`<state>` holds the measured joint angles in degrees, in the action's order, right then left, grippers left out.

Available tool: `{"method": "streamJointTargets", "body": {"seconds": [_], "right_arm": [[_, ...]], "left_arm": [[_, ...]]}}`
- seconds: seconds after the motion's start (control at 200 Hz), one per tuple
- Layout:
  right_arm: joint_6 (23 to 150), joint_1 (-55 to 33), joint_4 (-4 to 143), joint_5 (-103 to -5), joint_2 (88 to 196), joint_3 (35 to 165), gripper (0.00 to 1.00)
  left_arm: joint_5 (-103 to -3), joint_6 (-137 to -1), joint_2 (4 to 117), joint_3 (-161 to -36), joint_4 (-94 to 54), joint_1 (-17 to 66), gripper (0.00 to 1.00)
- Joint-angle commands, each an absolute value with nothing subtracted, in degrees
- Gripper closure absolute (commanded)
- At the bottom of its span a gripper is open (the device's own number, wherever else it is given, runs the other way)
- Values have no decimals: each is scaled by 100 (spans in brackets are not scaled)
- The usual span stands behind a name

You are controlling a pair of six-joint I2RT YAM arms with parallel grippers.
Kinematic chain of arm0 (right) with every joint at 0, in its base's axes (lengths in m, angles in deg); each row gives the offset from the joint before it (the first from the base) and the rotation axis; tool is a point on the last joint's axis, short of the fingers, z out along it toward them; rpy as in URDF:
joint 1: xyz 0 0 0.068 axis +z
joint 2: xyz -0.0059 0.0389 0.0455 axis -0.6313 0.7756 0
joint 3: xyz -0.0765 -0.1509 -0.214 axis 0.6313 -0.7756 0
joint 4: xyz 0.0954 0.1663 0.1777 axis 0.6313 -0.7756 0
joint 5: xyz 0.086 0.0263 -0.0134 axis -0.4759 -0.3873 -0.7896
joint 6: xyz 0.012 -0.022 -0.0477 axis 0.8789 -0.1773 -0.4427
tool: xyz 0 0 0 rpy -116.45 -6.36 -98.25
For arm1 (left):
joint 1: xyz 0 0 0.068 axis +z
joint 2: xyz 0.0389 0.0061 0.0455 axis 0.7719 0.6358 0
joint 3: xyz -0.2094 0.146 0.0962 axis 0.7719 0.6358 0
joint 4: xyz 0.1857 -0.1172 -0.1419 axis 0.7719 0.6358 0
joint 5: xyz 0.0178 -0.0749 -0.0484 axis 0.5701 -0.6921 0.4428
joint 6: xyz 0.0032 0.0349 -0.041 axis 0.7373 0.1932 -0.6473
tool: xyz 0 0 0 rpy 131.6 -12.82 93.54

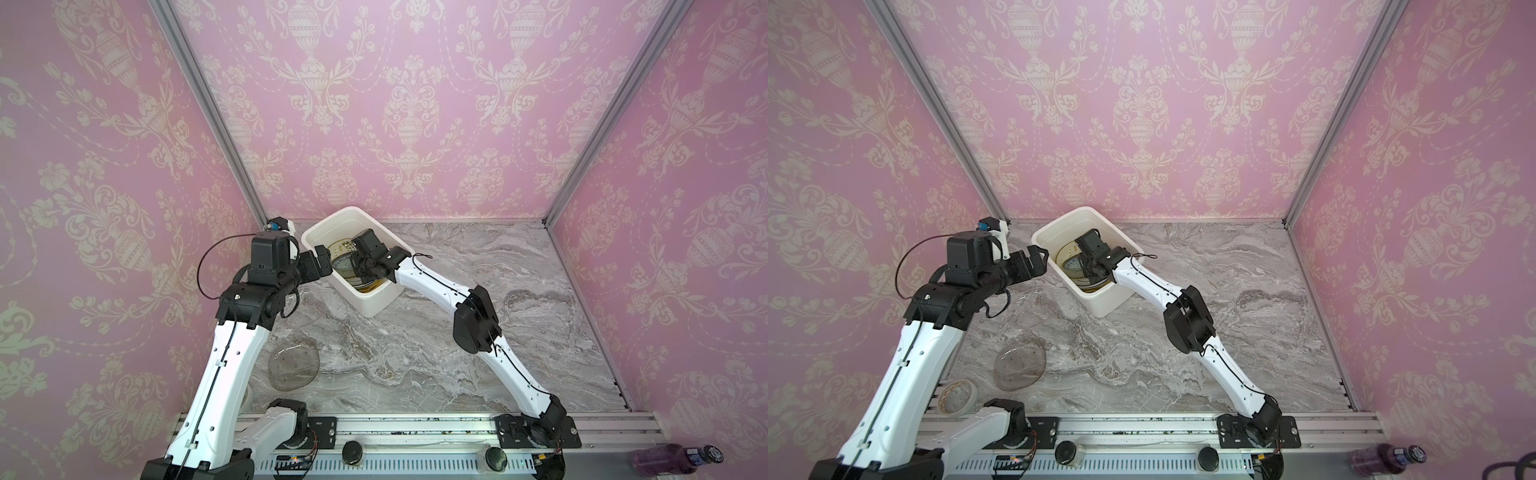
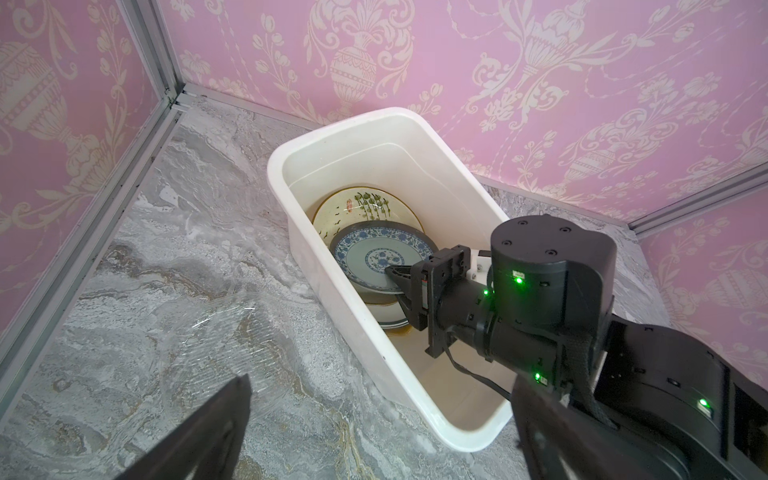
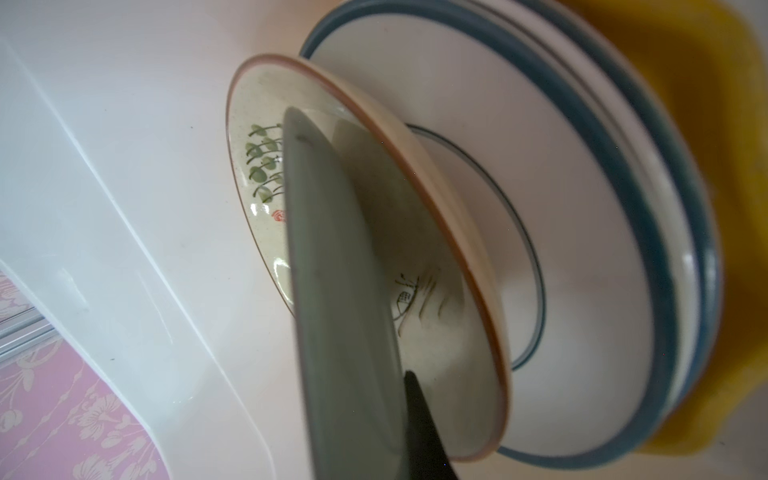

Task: Place the plates into the plastic bin on the countertop

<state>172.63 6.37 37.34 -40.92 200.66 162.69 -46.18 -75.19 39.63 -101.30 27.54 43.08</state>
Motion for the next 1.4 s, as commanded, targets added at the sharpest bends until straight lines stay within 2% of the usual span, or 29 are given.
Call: {"method": "streamJointTargets", "body": {"seconds": [0.0,0.18,0.325,0.505,0.63,0.695,0.746,0.756,0.766,0.781,1.396], "right_arm": [[17411,608,3973,-3978,20271,16454,92],[17403,535,4349,-4076,20407,16492,81],[17426,493,4484,-4172,20520,16586,76],[17542,466,4569,-4146,20550,16586,59],[17582,445,4585,-4114,20533,16586,44],[17611,423,4588,-4142,20517,16586,32],[17613,412,4573,-4139,20497,16578,19],[17613,406,4574,-4141,20493,16577,14],[17613,409,4565,-4137,20493,16577,4],[17613,399,4557,-4144,20485,16577,1],[17674,373,4524,-3934,20151,16603,0]], "left_arm": [[-4512,-7327,3988,-10089,2960,4233,1],[-4425,-7320,4041,-10098,2980,4198,1],[-4374,-7310,4099,-10106,2980,4143,1],[-4315,-7301,4147,-10139,2998,4103,1],[-4254,-7281,4174,-10177,3024,4086,1],[-4214,-7253,4191,-10194,3033,4055,1],[-4198,-7241,4204,-10202,3033,4037,1],[-4195,-7233,4205,-10203,3035,4029,1],[-4183,-7236,4208,-10203,3035,4023,1],[-4177,-7231,4209,-10203,3034,4017,1],[-3975,-7209,4149,-10414,3243,3953,1]]}}
